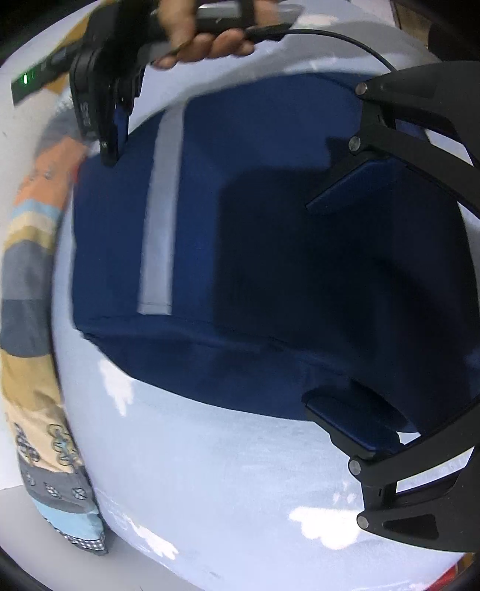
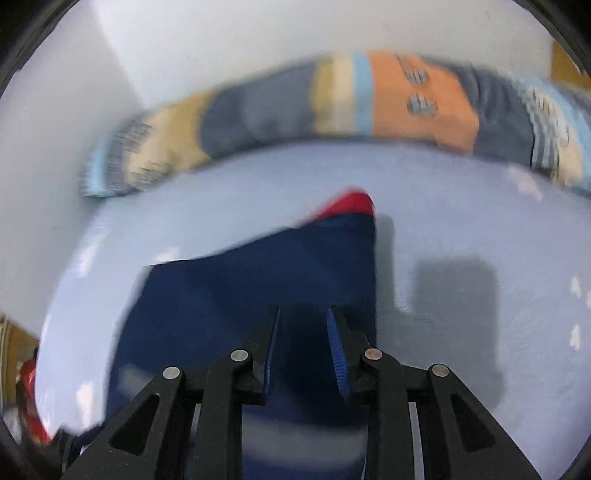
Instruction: Fold large clothes
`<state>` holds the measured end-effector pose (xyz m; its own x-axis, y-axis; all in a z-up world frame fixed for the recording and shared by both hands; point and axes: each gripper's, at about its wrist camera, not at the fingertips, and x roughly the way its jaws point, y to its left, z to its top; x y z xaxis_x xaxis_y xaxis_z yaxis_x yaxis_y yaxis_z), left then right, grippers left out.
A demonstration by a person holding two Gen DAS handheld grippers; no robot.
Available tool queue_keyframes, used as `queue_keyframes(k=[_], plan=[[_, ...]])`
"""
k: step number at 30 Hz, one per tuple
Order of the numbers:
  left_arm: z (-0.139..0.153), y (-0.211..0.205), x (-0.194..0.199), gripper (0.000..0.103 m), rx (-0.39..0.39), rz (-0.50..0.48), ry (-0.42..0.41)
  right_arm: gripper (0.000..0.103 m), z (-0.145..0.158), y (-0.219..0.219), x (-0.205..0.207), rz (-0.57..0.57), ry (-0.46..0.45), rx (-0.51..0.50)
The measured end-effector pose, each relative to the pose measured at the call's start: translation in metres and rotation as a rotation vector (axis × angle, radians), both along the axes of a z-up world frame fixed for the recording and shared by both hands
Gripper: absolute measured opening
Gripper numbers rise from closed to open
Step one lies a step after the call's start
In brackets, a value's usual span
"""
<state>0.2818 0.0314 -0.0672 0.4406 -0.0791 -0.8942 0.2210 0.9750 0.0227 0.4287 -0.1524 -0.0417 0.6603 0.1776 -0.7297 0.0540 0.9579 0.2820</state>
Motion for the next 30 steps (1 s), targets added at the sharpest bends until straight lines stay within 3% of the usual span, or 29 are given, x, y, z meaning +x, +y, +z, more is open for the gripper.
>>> queue_keyframes(k=[2, 6, 8, 12, 15, 17, 19, 21, 22, 24, 26, 28, 30], plan=[[-0.002, -0.002, 0.004, 0.1, 0.006, 0.005, 0.005, 0.029, -0.031, -0.002, 0.018, -0.001, 0.094, 0.006], [0.009, -0.001, 0.003, 0.1, -0.044, 0.008, -0.009, 0.031, -0.027, -0.008, 0.005, 0.005, 0.078, 0.044], [0.014, -0.002, 0.001, 0.1, -0.063, 0.012, -0.018, 0.031, -0.011, -0.008, -0.016, 0.046, 0.04, 0.089], [0.02, -0.008, -0.007, 0.1, -0.06, 0.014, -0.047, 0.032, 0.012, -0.001, -0.098, 0.075, -0.045, 0.086], [0.021, -0.014, -0.015, 0.1, -0.069, 0.029, -0.05, 0.031, 0.0, 0.01, -0.142, 0.114, -0.011, 0.131], [0.018, -0.017, -0.022, 0.1, -0.018, 0.04, -0.067, 0.032, -0.021, 0.016, -0.167, 0.107, 0.047, 0.133], [0.02, -0.019, -0.032, 0.1, 0.014, 0.05, -0.088, 0.042, -0.049, 0.022, -0.184, 0.109, 0.092, 0.116], [0.027, -0.019, -0.044, 0.1, 0.012, 0.071, -0.106, 0.044, -0.051, 0.019, -0.195, 0.105, 0.073, 0.125], [0.033, -0.016, -0.049, 0.1, 0.0, 0.084, -0.126, 0.041, -0.046, 0.017, -0.198, 0.102, 0.073, 0.137], [0.047, -0.013, -0.062, 0.1, -0.052, 0.113, -0.168, 0.044, -0.03, 0.015, -0.213, 0.092, 0.0, 0.194], [0.053, -0.012, -0.072, 0.1, -0.097, 0.115, -0.21, 0.044, -0.019, 0.019, -0.224, 0.103, -0.059, 0.167], [0.049, -0.015, -0.074, 0.101, -0.064, 0.091, -0.226, 0.043, -0.019, 0.026, -0.229, 0.119, -0.071, 0.115], [0.038, -0.019, -0.063, 0.1, 0.016, 0.074, -0.19, 0.039, -0.028, 0.033, -0.226, 0.181, -0.041, 0.13]])
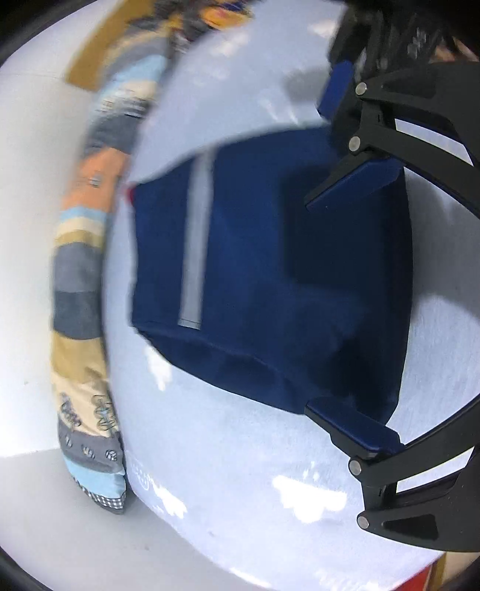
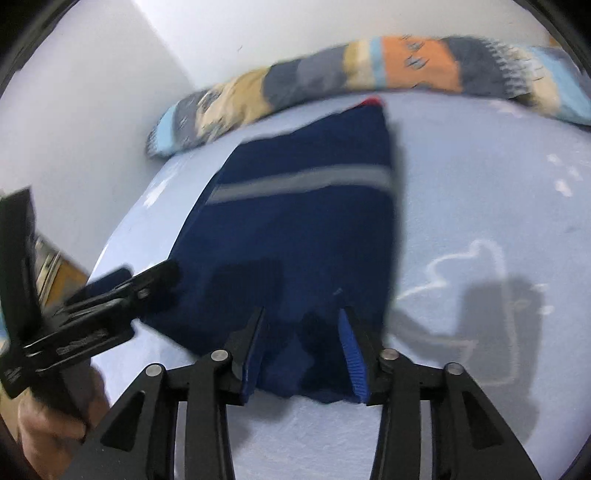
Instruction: Fold large clothes
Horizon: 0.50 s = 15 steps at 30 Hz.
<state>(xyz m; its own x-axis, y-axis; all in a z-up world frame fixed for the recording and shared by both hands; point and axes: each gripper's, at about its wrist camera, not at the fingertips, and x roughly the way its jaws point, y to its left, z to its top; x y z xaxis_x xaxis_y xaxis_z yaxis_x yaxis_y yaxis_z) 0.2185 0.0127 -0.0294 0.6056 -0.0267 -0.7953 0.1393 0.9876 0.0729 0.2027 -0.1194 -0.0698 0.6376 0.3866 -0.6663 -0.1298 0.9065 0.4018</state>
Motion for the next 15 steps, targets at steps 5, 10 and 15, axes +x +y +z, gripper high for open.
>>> queue_keyframes(k=[5, 10, 15], plan=[[-0.023, -0.006, 0.027, 0.1, 0.082, 0.012, 0.086, 0.043, -0.014, 0.004, 0.011, 0.011, 0.085, 0.035], [-0.026, -0.019, 0.034, 0.1, 0.132, -0.018, 0.07, 0.042, -0.005, 0.0, 0.009, 0.006, 0.076, 0.066], [-0.004, -0.026, 0.025, 0.1, 0.073, -0.054, -0.034, 0.043, 0.018, -0.006, 0.0, -0.019, -0.028, 0.054]])
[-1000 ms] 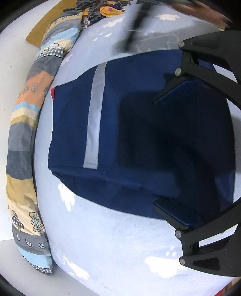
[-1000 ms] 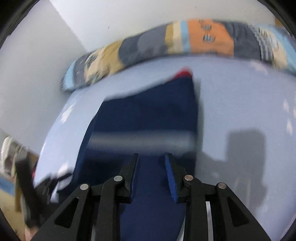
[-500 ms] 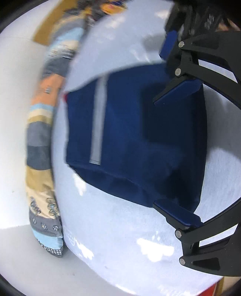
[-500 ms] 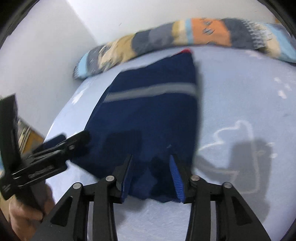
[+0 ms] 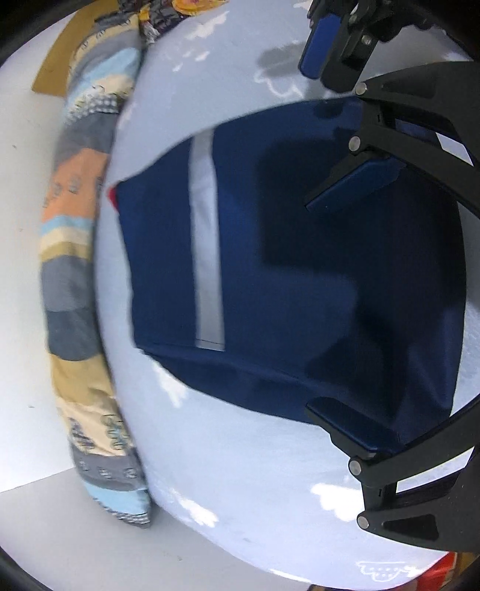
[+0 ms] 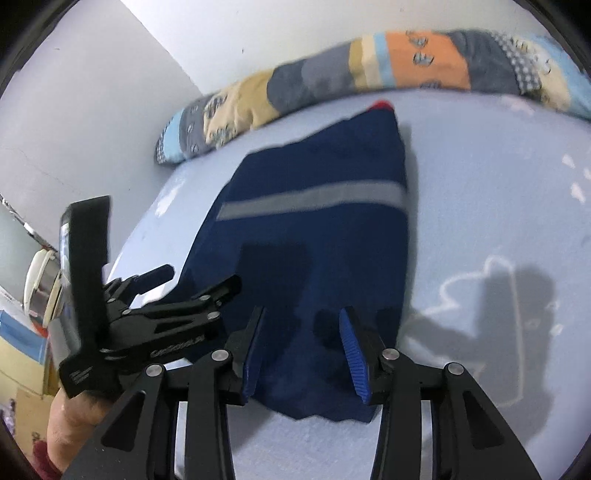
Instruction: Fold large clothes
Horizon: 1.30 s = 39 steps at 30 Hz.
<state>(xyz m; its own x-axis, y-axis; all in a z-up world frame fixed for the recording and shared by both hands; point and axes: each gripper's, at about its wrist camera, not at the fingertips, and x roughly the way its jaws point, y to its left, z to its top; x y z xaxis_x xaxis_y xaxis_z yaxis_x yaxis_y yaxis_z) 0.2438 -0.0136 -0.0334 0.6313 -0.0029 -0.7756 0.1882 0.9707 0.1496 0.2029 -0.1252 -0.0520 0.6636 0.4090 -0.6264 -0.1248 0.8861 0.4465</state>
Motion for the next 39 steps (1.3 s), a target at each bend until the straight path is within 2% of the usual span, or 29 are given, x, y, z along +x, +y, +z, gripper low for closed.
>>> queue_keyframes(k=[6, 12, 23, 33, 37, 39], plan=[[0.004, -0.003, -0.004, 0.101, 0.007, -0.031, -0.034, 0.043, -0.004, 0.003, 0.0, -0.008, -0.001, -0.004], [0.004, -0.002, -0.006, 0.101, 0.047, -0.033, -0.053, 0.043, -0.01, 0.006, 0.003, -0.002, 0.02, -0.009], [-0.002, 0.003, -0.003, 0.101, 0.057, -0.017, -0.022, 0.043, -0.026, 0.004, 0.013, -0.011, 0.095, 0.017], [-0.002, 0.003, -0.002, 0.101, 0.06, -0.018, -0.018, 0.043, -0.028, -0.004, 0.013, -0.023, 0.106, 0.042], [0.001, 0.02, 0.006, 0.101, 0.007, 0.019, 0.001, 0.043, -0.026, -0.013, 0.013, -0.043, 0.1, 0.046], [0.003, 0.049, 0.016, 0.1, -0.076, 0.092, 0.025, 0.044, -0.025, -0.022, 0.013, -0.067, 0.096, 0.06]])
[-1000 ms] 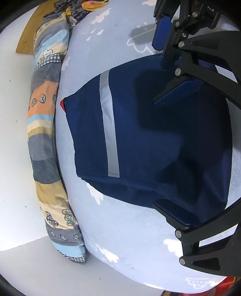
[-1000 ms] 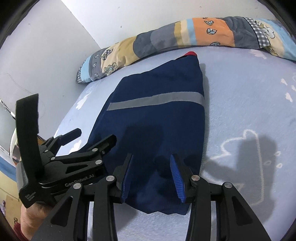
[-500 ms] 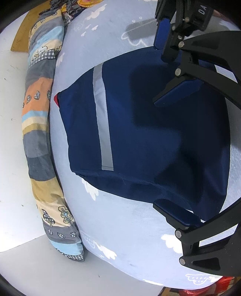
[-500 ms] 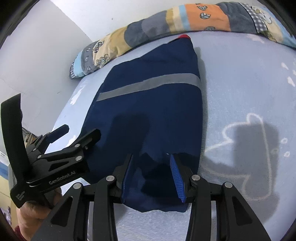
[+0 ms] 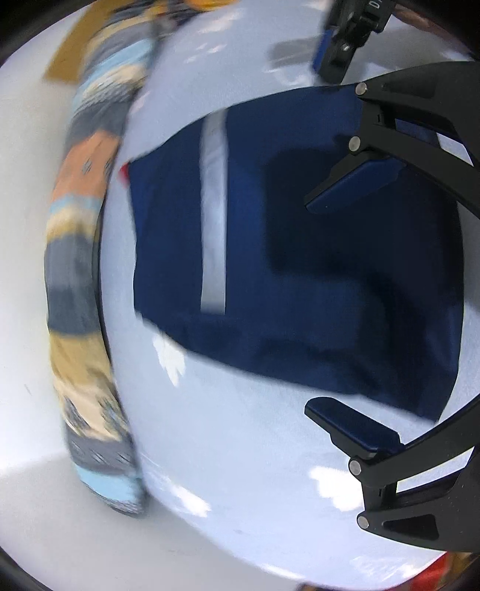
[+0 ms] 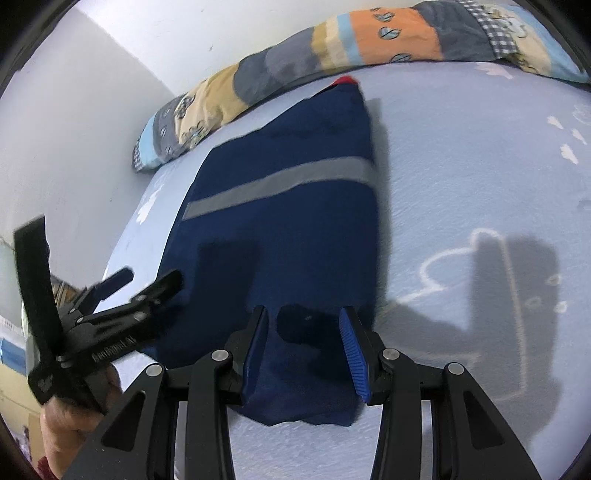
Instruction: Fold large clothes
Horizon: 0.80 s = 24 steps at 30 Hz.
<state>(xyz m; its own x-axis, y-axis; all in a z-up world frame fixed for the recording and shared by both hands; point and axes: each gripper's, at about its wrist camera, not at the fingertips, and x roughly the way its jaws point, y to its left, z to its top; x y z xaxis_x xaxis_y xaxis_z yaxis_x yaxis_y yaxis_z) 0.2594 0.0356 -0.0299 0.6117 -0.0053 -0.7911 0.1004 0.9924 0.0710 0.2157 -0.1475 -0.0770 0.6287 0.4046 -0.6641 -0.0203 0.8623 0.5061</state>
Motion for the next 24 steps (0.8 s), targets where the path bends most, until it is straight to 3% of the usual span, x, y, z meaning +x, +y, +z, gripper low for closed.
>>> queue_keyframes(k=[4, 7, 13, 18, 24], plan=[[-0.013, 0.068, 0.015, 0.1, -0.304, 0.13, 0.123, 0.05, -0.003, -0.019, 0.003, -0.029, 0.017, 0.053], [-0.035, 0.094, 0.025, 0.1, -0.483, 0.134, 0.242, 0.058, -0.012, -0.033, 0.008, -0.036, 0.046, 0.129], [-0.074, 0.115, 0.042, 0.1, -0.676, 0.106, 0.382, 0.059, -0.04, -0.041, 0.017, -0.041, 0.137, 0.239], [-0.08, 0.12, 0.05, 0.103, -0.836, 0.072, 0.376, 0.064, -0.059, -0.046, 0.021, -0.05, 0.164, 0.365], [-0.079, 0.106, 0.061, 0.103, -0.854, 0.004, 0.389, 0.066, -0.077, -0.045, 0.043, 0.014, 0.138, 0.521]])
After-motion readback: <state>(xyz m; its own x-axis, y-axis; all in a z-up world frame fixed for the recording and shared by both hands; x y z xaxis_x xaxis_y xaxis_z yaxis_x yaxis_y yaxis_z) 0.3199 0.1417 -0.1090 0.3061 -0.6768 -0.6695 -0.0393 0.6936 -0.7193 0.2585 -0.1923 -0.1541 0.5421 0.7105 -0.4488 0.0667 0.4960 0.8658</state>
